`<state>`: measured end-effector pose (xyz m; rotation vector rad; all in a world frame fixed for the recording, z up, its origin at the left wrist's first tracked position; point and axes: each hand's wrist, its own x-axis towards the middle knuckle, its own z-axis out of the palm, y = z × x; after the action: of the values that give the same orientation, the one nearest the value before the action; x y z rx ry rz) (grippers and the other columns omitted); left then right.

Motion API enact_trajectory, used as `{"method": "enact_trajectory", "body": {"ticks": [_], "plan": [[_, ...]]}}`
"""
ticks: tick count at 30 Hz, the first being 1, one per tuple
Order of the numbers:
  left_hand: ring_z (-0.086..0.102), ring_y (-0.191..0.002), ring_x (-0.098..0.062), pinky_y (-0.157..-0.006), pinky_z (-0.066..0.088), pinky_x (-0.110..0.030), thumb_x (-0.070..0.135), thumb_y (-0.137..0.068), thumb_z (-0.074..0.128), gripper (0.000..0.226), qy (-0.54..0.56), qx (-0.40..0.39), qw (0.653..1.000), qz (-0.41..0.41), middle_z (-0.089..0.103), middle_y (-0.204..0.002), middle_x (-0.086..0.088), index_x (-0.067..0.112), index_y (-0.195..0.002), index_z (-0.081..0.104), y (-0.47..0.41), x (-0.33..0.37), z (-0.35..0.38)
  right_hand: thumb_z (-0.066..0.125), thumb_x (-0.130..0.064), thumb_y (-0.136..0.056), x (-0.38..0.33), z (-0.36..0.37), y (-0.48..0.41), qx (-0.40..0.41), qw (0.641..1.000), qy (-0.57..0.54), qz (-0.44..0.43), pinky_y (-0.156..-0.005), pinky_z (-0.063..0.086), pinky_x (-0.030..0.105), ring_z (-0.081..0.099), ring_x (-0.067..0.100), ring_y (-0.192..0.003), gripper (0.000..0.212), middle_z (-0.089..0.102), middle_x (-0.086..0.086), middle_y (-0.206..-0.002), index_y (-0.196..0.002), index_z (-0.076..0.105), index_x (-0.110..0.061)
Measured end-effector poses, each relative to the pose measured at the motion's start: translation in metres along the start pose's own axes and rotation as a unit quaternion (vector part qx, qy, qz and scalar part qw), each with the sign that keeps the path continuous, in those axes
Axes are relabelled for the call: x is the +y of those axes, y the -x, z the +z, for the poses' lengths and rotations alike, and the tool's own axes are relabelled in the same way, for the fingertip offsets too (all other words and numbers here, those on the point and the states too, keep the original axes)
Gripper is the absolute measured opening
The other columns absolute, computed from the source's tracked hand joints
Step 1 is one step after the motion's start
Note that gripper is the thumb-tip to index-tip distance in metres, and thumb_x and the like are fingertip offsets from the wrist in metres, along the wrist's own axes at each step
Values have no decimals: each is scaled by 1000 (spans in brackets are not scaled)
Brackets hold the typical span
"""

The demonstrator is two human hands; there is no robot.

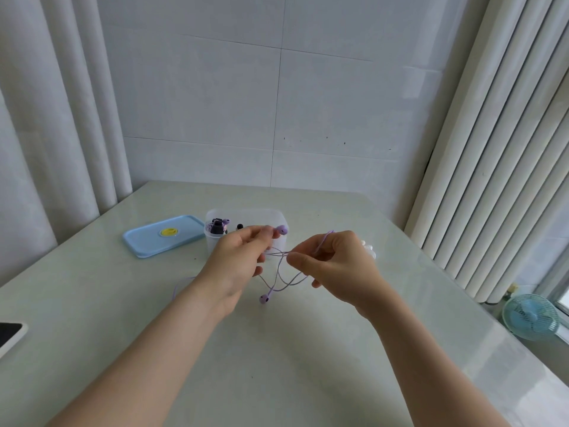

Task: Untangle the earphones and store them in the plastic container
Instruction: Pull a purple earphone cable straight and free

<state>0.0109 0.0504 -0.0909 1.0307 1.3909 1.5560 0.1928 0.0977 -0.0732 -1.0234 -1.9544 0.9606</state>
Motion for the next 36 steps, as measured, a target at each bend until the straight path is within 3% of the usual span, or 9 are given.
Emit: {"method": "enact_trajectory", "body": {"ticks": [5,10,13,16,21,26,30,33,36], "plan": [[65,-83,-21,-80,49,-35,26,-114,44,26,191,77,978,-41,74,-79,3,21,-113,70,-8,6,-3,66,-32,-104,-3,-3,-4,40,991,-127,-11,-53,53,32,58,18,-60,28,68,5,-71,-94,82,-12],[54,-49,-19,-61,59,-34,23,-104,49,17,287,152,943,-66,49,-57,0,18,-89,56,-8,14,-10,46,-37,-113,-4,-4,-9,141,965,-220,-14,-51,49,33,51,20,-56,47,56,6,-66,-97,77,-5],[39,-40,-15,-51,50,-28,29,-97,56,20,169,216,960,-52,41,-58,1,16,-83,55,-9,14,-17,41,-39,-114,-7,-6,-8,190,948,-255,-16,-54,52,37,52,21,-57,56,54,10,-69,-84,70,-2],[54,-43,-16,-52,50,-30,24,-86,67,7,-94,227,969,19,59,-67,2,18,-88,66,-6,10,-22,38,-41,-114,-13,-7,-6,200,925,-323,-17,-51,53,36,61,27,-59,55,62,14,-72,-77,58,-5],[64,-70,-15,-60,44,-25,30,-74,75,7,-466,99,878,53,64,-65,14,29,-68,72,11,13,-15,37,-47,-113,-18,-14,-2,181,923,-340,19,-41,37,28,49,26,-42,48,52,8,-54,-93,59,-9],[57,-76,-6,-65,44,-22,33,-84,72,6,-484,-140,863,33,56,-88,11,35,-80,76,19,19,-12,38,-57,-110,-26,-18,5,72,944,-315,62,-49,18,25,28,17,-35,61,29,4,-47,-79,63,-11],[54,-117,-23,-91,46,-35,16,-89,58,25,-614,-7,785,79,49,-118,4,36,-105,62,9,7,-17,39,-55,-109,-32,-23,8,-20,944,-318,88,-45,16,20,17,13,-38,66,21,2,-45,-63,57,-11],[42,-124,-37,-96,42,-44,21,-91,53,37,-713,19,698,-66,40,-131,-8,22,-128,52,8,5,-26,42,-36,-108,-33,-26,10,-57,975,-148,157,-42,20,18,27,16,-34,57,32,6,-42,-60,59,-9],[44,-125,-38,-94,45,-43,19,-94,49,47,-714,29,687,-131,43,-131,-12,8,-140,47,8,-2,-30,42,-27,-101,-25,-20,15,-91,960,155,215,-41,34,21,55,23,-36,49,60,6,-47,-74,70,1]]}}
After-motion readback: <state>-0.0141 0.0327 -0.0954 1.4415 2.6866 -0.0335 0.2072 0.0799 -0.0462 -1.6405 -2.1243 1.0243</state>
